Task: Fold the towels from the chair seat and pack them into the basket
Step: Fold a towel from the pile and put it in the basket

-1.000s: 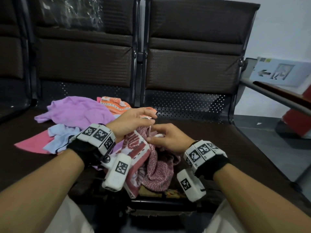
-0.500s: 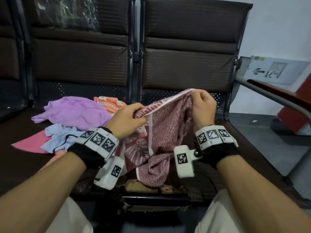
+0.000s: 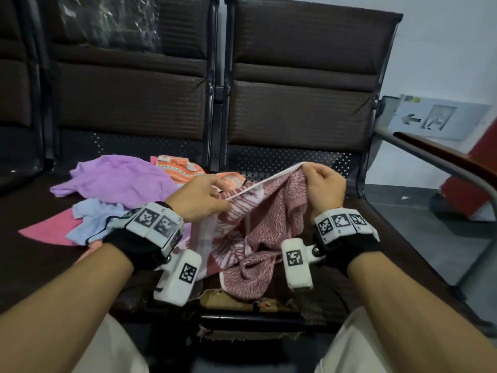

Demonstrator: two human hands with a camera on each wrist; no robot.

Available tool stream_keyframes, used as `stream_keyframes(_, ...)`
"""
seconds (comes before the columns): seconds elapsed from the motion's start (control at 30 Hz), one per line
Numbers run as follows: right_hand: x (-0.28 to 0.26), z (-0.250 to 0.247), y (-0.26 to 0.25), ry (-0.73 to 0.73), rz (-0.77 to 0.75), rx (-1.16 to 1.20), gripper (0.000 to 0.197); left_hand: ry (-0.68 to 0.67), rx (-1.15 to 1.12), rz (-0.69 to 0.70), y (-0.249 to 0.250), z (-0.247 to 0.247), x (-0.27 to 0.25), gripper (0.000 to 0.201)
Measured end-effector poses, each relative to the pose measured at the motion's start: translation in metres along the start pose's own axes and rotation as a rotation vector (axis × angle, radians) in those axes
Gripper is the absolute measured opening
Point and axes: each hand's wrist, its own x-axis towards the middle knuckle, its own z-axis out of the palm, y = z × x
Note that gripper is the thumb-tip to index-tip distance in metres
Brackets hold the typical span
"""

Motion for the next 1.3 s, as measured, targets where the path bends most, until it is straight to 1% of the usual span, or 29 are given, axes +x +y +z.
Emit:
stream_keyframes(0.1, 0.003, 0.002, 0.003, 0.038, 0.070, 0.014, 0.014, 0.086, 0.218, 0.043, -0.003, 0.001, 0.002, 0.002)
stream_keyframes(0.17, 0.003, 0.003, 0.006, 0.023, 0.115, -0.008, 0.014, 0.112, 0.270, 0.059, -0.005, 0.000, 0.002, 0.012)
stream_keyframes(0.23, 0.002, 0.001, 0.007, -0.026, 0.198, -0.019, 0.013, 0.148, 0.231, 0.060, -0.008, -0.003, 0.005, 0.016)
stream_keyframes(0.3, 0.001, -0.001, 0.004, -0.088, 0.239, 0.033, 0.015, 0.215, 0.100, 0.046, -0.010, -0.006, 0.008, 0.013)
stream_keyframes(0.37, -0.004, 0.000, -0.006, -0.160, 0.214, 0.120, 0.018, 0.251, -0.175, -0.029, -0.010, -0.007, 0.009, 0.014)
stream_keyframes(0.4, -0.009, 0.001, -0.013, -0.212, 0.203, 0.181, 0.020, 0.253, -0.313, -0.061, -0.010, -0.007, 0.009, 0.015)
stream_keyframes(0.47, -0.017, 0.005, -0.024, -0.346, 0.202, 0.311, 0.024, 0.283, -0.488, -0.082, -0.008, -0.008, 0.011, 0.017)
stream_keyframes(0.53, -0.024, 0.007, -0.027, -0.496, 0.201, 0.326, 0.026, 0.359, -0.617, -0.086, -0.005, -0.007, 0.012, 0.016)
stream_keyframes(0.6, -0.028, 0.007, -0.023, -0.599, 0.184, 0.205, 0.027, 0.420, -0.711, -0.092, -0.002, -0.004, 0.015, 0.016)
stream_keyframes(0.63, -0.029, 0.007, -0.020, -0.613, 0.165, 0.114, 0.025, 0.426, -0.747, -0.102, -0.002, -0.003, 0.016, 0.017)
stream_keyframes(0.67, -0.029, 0.006, -0.016, -0.599, 0.122, -0.006, 0.020, 0.414, -0.776, -0.116, -0.002, -0.002, 0.017, 0.020)
stream_keyframes(0.73, -0.025, 0.004, -0.010, -0.520, -0.035, -0.313, 0.012, 0.336, -0.806, -0.144, -0.004, 0.001, 0.020, 0.025)
stream_keyframes(0.8, -0.022, 0.002, -0.006, -0.477, -0.201, -0.582, 0.019, 0.232, -0.804, -0.147, -0.005, 0.004, 0.022, 0.028)
stream_keyframes(0.87, -0.023, 0.002, -0.006, -0.520, -0.321, -0.718, 0.022, 0.173, -0.777, -0.141, -0.006, 0.008, 0.024, 0.029)
stream_keyframes(0.93, -0.026, 0.003, -0.012, -0.587, -0.415, -0.742, 0.019, 0.161, -0.673, -0.138, -0.008, 0.011, 0.024, 0.028)
stream_keyframes(0.97, -0.028, 0.003, -0.016, -0.613, -0.457, -0.709, 0.018, 0.170, -0.573, -0.128, -0.010, 0.011, 0.024, 0.027)
stream_keyframes(1.03, -0.034, 0.005, -0.025, -0.669, -0.500, -0.544, 0.017, 0.178, -0.358, -0.093, -0.013, 0.012, 0.024, 0.021)
stream_keyframes(1.1, -0.040, 0.008, -0.033, -0.719, -0.501, -0.329, 0.016, 0.160, -0.269, -0.060, -0.013, 0.012, 0.023, 0.018)
stream_keyframes(1.17, -0.040, 0.012, -0.035, -0.668, -0.446, -0.168, 0.016, 0.152, -0.247, -0.053, -0.013, 0.014, 0.023, 0.014)
stream_keyframes(1.23, -0.036, 0.013, -0.030, -0.578, -0.333, -0.130, 0.019, 0.158, -0.274, -0.069, -0.013, 0.016, 0.024, 0.013)
stream_keyframes(1.3, -0.034, 0.013, -0.025, -0.566, -0.235, -0.202, 0.019, 0.158, -0.360, -0.102, -0.011, 0.019, 0.024, 0.013)
